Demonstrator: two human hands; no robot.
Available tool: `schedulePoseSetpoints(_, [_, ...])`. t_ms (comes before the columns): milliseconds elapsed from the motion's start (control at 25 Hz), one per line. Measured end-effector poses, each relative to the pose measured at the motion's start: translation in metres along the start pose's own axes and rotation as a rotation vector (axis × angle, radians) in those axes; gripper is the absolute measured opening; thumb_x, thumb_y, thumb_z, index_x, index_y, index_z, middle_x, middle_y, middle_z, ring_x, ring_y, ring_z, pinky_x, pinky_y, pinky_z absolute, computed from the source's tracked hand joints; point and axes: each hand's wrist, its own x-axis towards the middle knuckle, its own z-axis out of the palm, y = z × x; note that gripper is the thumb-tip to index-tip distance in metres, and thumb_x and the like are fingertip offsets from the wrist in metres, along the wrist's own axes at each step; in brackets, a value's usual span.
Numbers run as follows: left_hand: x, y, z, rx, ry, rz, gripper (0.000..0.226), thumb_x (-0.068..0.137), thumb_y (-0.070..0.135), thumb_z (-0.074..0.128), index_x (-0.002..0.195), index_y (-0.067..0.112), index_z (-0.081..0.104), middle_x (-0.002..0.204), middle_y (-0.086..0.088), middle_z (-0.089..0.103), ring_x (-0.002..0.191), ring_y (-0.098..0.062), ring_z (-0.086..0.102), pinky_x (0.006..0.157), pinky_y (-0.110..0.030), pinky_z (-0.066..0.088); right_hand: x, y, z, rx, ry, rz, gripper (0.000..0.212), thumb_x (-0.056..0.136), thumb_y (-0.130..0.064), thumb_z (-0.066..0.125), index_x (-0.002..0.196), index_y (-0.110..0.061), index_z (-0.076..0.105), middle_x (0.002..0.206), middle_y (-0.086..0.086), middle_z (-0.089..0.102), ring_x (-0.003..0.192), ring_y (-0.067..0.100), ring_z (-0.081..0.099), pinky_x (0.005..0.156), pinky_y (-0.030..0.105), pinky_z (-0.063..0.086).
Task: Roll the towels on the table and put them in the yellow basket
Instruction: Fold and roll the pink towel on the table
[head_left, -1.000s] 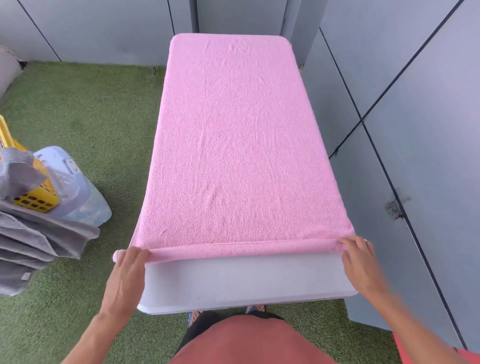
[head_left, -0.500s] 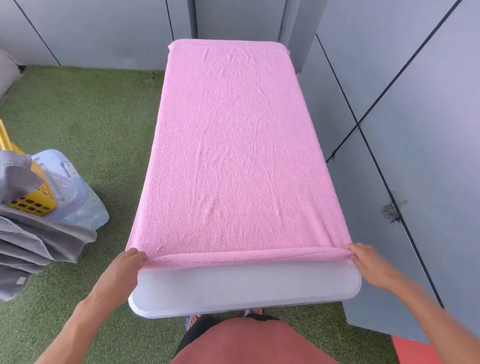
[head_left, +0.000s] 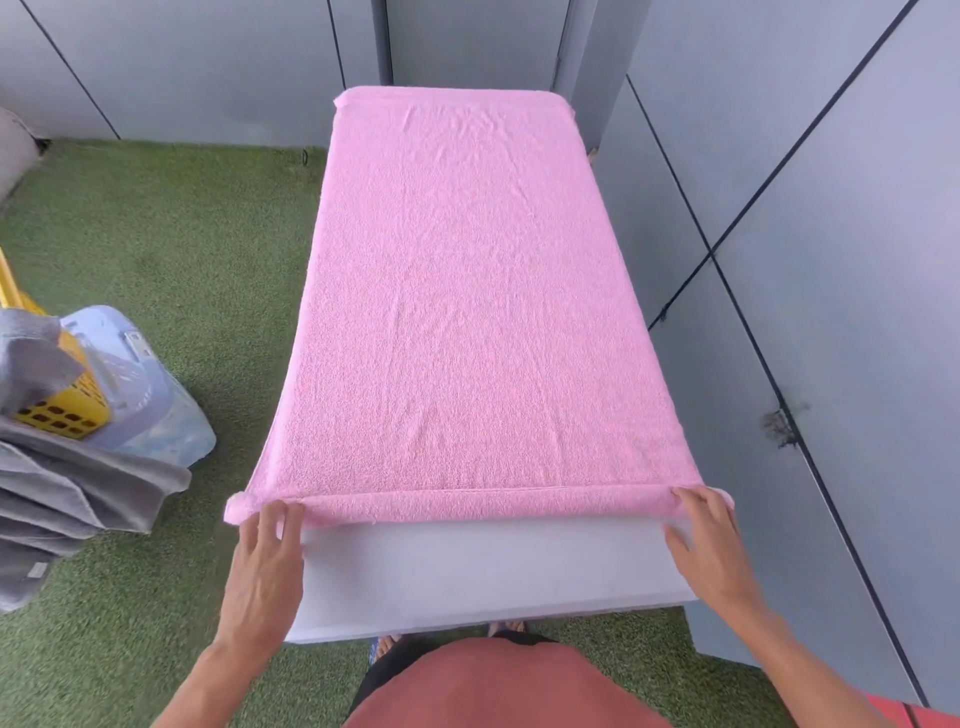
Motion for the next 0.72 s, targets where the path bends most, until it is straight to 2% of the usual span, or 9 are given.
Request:
schedulePoseSetpoints(80, [0.011, 0.000, 0.002, -0.009, 0.000, -0.033, 0.052, 0.067, -0.017, 0.065, 0.114, 0.001, 0.053, 0.112, -0.020, 0.050, 0.095, -0.037, 0.045, 0.073, -0.048, 0.050, 0.016, 0.001, 0.000, 0.031, -0.044, 0.051, 0.040, 0.081, 0.008, 0.061, 0.120, -0.002, 0.059, 0.118, 0.013, 0.051, 0.117, 0.035, 0.043, 0.103, 0.045, 0.037])
schedulePoseSetpoints(160, [0.027, 0.000, -0.001, -0.029, -0.025, -0.064, 0.042, 0.071, -0.018, 0.062, 0.106, 0.003, 0.055, 0.108, -0.017, 0.054, 0.094, -0.035, 0.046, 0.069, -0.048, 0.051, 0.034, 0.000, -0.002, 0.048, -0.091, 0.106, 0.039, 0.084, 0.012, 0.053, 0.119, -0.002, 0.060, 0.116, 0.015, 0.053, 0.111, 0.035, 0.050, 0.102, 0.046, 0.038])
schedulePoseSetpoints(280, [0.040, -0.013, -0.004, -0.054, -0.110, -0.070, 0.030, 0.081, -0.014, 0.052, 0.099, 0.008, 0.058, 0.101, -0.008, 0.059, 0.094, -0.030, 0.049, 0.064, -0.045, 0.050, 0.041, 0.005, -0.010, -0.025, -0.166, 0.093, 0.036, 0.092, 0.008, 0.043, 0.124, -0.001, 0.057, 0.118, 0.016, 0.054, 0.111, 0.034, 0.053, 0.099, 0.040, 0.038])
schedulePoseSetpoints(400, [0.037, -0.028, -0.011, -0.143, -0.248, -0.065, 0.026, 0.089, -0.006, 0.049, 0.099, 0.015, 0.061, 0.098, -0.002, 0.062, 0.095, -0.025, 0.054, 0.070, -0.040, 0.050, 0.034, 0.016, -0.028, -0.052, -0.329, 0.032, 0.031, 0.095, 0.001, 0.047, 0.123, -0.002, 0.058, 0.121, 0.014, 0.058, 0.115, 0.031, 0.054, 0.094, 0.033, 0.036])
schedulePoseSetpoints(480, [0.045, -0.032, -0.018, -0.291, -0.356, -0.157, 0.021, 0.092, 0.002, 0.052, 0.103, 0.017, 0.062, 0.099, -0.003, 0.064, 0.094, -0.025, 0.059, 0.076, -0.035, 0.047, 0.046, 0.015, -0.040, 0.053, -0.417, 0.116, 0.025, 0.089, -0.001, 0.058, 0.112, -0.007, 0.065, 0.114, 0.010, 0.065, 0.108, 0.026, 0.059, 0.089, 0.031, 0.040])
schedulePoseSetpoints(560, [0.059, -0.036, -0.020, -0.421, -0.348, -0.257, 0.015, 0.090, 0.006, 0.060, 0.103, 0.013, 0.061, 0.096, -0.005, 0.062, 0.088, -0.025, 0.059, 0.074, -0.032, 0.043, 0.060, 0.007, -0.044, 0.244, -0.312, 0.251, 0.021, 0.080, 0.003, 0.068, 0.096, -0.011, 0.067, 0.104, 0.011, 0.068, 0.099, 0.025, 0.062, 0.088, 0.033, 0.044])
schedulePoseSetpoints(600, [0.065, -0.035, -0.022, -0.435, -0.293, -0.273, 0.013, 0.087, 0.006, 0.064, 0.097, 0.013, 0.062, 0.094, -0.005, 0.060, 0.087, -0.026, 0.058, 0.073, -0.032, 0.041, 0.063, 0.002, -0.042, 0.257, -0.214, 0.279, 0.021, 0.076, 0.004, 0.071, 0.087, -0.013, 0.066, 0.098, 0.011, 0.068, 0.095, 0.027, 0.062, 0.086, 0.035, 0.045])
schedulePoseSetpoints(680, [0.064, -0.032, -0.021, -0.255, -0.130, -0.193, 0.013, 0.082, 0.004, 0.069, 0.083, 0.016, 0.065, 0.090, -0.005, 0.055, 0.084, -0.029, 0.051, 0.073, -0.036, 0.039, 0.057, -0.006, -0.034, 0.073, -0.011, 0.217, 0.018, 0.076, 0.000, 0.073, 0.077, -0.017, 0.067, 0.090, 0.010, 0.064, 0.093, 0.030, 0.056, 0.082, 0.039, 0.043])
schedulePoseSetpoints(720, [0.056, -0.028, -0.020, -0.153, -0.068, -0.149, 0.013, 0.080, 0.003, 0.070, 0.081, 0.015, 0.066, 0.089, -0.006, 0.053, 0.082, -0.030, 0.047, 0.070, -0.039, 0.041, 0.049, -0.009, -0.029, -0.053, 0.050, 0.164, 0.014, 0.079, -0.003, 0.071, 0.080, -0.017, 0.070, 0.090, 0.008, 0.061, 0.095, 0.030, 0.051, 0.083, 0.041, 0.042])
